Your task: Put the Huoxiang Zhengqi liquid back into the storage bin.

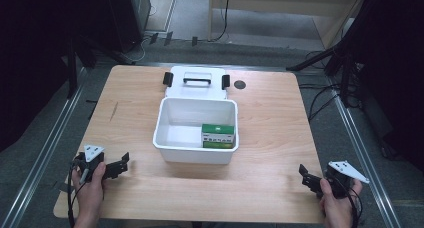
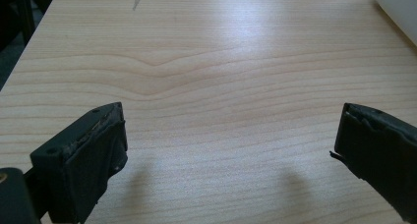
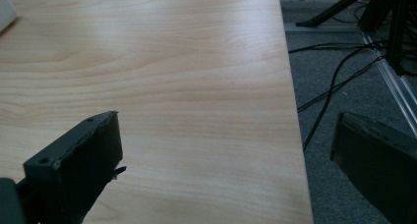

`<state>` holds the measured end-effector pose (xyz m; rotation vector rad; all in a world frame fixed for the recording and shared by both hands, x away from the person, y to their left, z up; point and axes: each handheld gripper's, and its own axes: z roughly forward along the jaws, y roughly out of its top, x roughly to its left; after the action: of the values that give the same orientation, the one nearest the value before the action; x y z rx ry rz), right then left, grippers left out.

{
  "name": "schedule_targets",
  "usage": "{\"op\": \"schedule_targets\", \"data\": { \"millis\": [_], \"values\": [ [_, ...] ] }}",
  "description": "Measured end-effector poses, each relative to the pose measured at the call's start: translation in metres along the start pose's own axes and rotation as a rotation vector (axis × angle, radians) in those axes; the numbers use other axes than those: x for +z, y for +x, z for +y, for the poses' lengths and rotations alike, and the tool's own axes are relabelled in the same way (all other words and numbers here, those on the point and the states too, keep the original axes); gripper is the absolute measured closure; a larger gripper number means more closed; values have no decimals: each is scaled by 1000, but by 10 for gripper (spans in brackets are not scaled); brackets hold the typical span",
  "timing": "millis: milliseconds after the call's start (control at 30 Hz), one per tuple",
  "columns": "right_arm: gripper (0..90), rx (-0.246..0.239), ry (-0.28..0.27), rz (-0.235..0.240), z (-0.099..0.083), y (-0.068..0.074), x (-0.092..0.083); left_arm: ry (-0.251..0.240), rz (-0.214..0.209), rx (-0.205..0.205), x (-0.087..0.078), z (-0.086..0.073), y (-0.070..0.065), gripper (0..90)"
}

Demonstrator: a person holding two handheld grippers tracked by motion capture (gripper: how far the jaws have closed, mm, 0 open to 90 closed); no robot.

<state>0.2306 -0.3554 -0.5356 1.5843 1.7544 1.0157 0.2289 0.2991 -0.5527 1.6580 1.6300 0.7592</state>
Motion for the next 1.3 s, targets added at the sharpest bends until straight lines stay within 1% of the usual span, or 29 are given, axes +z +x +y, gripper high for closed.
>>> {"op": "schedule_targets", "data": {
  "millis": [267, 300, 433, 467, 500, 567, 667, 767, 900, 967, 1033, 1100, 1200, 1300],
  "values": [
    [0, 7, -11, -13, -15, -7, -9, 1, -2, 4, 0, 0, 0, 0],
    [0, 12, -22, -5, -16, -8, -11, 1, -3, 3, 0, 0, 0, 0],
    [0, 21, -69, -15, -21, -8, -15, 6, -3, 4, 0, 0, 0, 0],
    [0, 21, -69, -15, -21, -8, -15, 6, -3, 4, 0, 0, 0, 0],
    [0, 21, -90, -13, -22, -7, -15, 7, -3, 5, 0, 0, 0, 0],
    [0, 36, -107, 4, -22, -7, -16, 8, -3, 3, 0, 0, 0, 0],
    [0, 46, -104, 4, -22, -8, -16, 7, -3, 0, 0, 0, 0, 0],
    [0, 79, -97, 2, -22, -11, -15, 6, -2, -1, 0, 0, 0, 0],
    [0, 113, -68, -24, -21, -14, -13, 7, -2, -1, 0, 0, 0, 0],
    [0, 116, -65, -26, -21, -14, -13, 6, -4, -3, 0, 0, 0, 0],
    [0, 107, -63, -19, -21, -14, -13, 8, -6, -2, 0, 0, 0, 0],
    [0, 101, -58, -25, -21, -13, -13, 13, -9, -4, 1, 0, 0, 0],
    [0, 96, -54, -28, -21, -13, -12, 13, -6, 0, 0, 0, 0, 0],
    [0, 92, -48, -19, -21, -13, -12, 8, 3, 4, 0, 0, -1, 0]
  ]
}}
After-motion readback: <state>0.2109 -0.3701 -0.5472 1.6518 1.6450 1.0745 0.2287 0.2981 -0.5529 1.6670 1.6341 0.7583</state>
